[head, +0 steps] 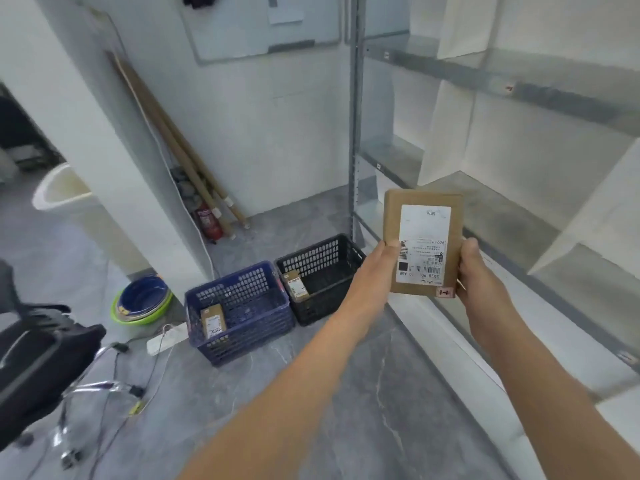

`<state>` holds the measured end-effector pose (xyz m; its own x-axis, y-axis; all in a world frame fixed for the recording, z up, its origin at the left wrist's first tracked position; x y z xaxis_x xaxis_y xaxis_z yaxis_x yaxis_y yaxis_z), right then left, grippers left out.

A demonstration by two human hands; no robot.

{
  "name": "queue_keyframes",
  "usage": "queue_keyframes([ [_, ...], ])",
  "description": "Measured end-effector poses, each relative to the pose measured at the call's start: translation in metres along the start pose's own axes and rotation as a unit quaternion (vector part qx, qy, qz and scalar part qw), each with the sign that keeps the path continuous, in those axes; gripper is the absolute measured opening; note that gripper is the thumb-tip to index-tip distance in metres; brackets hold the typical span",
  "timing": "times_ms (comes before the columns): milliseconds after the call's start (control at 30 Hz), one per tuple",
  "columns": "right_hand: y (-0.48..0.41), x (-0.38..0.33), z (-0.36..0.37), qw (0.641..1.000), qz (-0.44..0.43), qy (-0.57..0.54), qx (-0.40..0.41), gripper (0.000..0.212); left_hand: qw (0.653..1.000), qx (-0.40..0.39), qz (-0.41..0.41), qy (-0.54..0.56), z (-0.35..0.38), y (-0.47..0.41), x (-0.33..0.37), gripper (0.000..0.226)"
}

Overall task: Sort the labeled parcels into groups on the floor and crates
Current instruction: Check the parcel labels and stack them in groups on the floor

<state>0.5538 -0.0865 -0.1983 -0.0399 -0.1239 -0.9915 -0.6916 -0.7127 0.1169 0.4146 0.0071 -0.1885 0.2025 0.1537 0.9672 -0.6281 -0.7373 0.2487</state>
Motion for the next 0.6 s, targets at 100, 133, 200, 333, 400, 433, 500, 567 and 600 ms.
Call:
queue_keyframes([
  [100,-0.041,0.011,0.026,0.998,0.025,0.014,-0.056,0.05,0.998,0.048,-0.026,0.018,-0.02,-0.024,-0.01,0.046],
  [133,-0.054,0.014,0.036,0.996,0.033,0.019,-0.077,0.051,0.997,0.063,-0.037,0.025,-0.027,-0.033,-0.013,0.044],
  [200,-0.079,0.021,0.056,0.993,0.052,0.024,-0.106,0.05,0.993,0.09,-0.06,0.046,-0.042,-0.049,-0.019,0.036],
  [333,-0.127,0.032,0.099,0.988,0.071,0.023,-0.132,0.046,0.985,0.128,-0.089,0.07,-0.074,-0.086,-0.03,0.03],
  [400,-0.153,0.042,0.123,0.983,0.085,0.038,-0.156,0.049,0.983,0.138,-0.097,0.075,-0.093,-0.111,-0.041,0.036],
  [433,-0.167,0.048,0.136,0.98,0.092,0.051,-0.167,0.052,0.981,0.144,-0.101,0.079,-0.105,-0.125,-0.048,0.04],
  [500,-0.197,0.06,0.165,0.975,0.1,0.07,-0.187,0.053,0.979,0.152,-0.107,0.079,-0.128,-0.155,-0.063,0.046],
  [567,-0.229,0.072,0.194,0.97,0.113,0.079,-0.199,0.053,0.977,0.155,-0.12,0.087,-0.153,-0.189,-0.081,0.048],
  [600,-0.245,0.078,0.209,0.968,0.119,0.086,-0.203,0.054,0.975,0.157,-0.13,0.094,-0.166,-0.206,-0.087,0.048],
])
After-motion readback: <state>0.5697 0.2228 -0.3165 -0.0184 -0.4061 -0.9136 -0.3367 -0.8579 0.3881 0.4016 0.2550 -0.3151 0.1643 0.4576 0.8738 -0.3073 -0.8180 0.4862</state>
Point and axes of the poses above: each hand's wrist, its own y-axis away from the middle knuckle, its own z-axis out of the palm, x = y × z, the point moved 4 cm from there along -y, towards the middle knuckle, and after that the axes turned 4 degrees about -z, right-handed, at the moved point
